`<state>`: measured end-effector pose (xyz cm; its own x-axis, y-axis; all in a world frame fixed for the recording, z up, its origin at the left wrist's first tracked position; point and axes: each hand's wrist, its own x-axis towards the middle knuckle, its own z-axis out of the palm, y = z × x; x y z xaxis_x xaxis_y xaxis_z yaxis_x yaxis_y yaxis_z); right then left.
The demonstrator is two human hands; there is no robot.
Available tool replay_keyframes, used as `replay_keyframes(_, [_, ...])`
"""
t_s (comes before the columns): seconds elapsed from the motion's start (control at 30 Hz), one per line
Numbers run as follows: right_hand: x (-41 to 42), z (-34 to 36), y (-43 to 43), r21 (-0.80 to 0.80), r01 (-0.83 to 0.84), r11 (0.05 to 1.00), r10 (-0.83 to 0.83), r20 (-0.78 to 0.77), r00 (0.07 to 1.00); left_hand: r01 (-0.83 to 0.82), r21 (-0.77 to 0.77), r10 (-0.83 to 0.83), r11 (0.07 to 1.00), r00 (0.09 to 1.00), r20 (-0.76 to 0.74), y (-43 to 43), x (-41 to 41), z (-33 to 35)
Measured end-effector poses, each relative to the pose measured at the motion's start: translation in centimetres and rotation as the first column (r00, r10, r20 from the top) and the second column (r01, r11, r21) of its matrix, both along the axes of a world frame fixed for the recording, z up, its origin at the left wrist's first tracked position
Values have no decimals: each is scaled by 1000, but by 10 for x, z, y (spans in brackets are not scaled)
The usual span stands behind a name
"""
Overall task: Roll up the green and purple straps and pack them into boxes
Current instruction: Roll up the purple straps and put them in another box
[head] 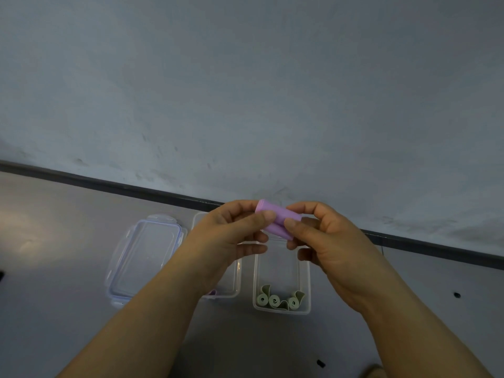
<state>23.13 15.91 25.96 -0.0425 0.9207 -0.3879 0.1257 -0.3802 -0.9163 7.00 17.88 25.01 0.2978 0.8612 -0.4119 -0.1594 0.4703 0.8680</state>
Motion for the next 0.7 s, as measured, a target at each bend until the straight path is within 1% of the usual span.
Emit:
replay_keyframes(0.13, [-1, 1, -1, 13, -10, 1000, 10, 33, 999, -58, -26, 57, 998, 998, -29, 1, -1, -2])
replay_keyframes(0.23, [-2, 1, 0, 14, -13, 1000, 12, 36, 999, -65, -12, 64, 998, 997, -44, 3, -2, -4])
replay_keyframes(0.37, [-1, 2, 0, 9, -6, 1000, 5, 35, 999, -56, -6, 56, 998, 998, -11, 3, -3, -3])
replay_keyframes(0.47, [1, 2, 0, 16, -22, 1000, 21, 69, 997, -55, -17, 56, 998, 998, 15, 3, -3, -3])
replay_keyframes(0.57, [-2, 2, -1, 17, -58, 998, 57, 74, 996, -82, -53, 87, 995, 992, 96, 3, -1, -2])
replay_keyframes(0.63, [-4, 2, -2, 17, -55, 998, 54, 55, 997, -118, -131, 144, 984, 967, 210, 2, 2, -2])
replay_keyframes(0.7, [-5, 1, -2, 26, -31, 999, 30, 43, 999, -130, -195, 183, 972, 942, 283, -1, 6, -2])
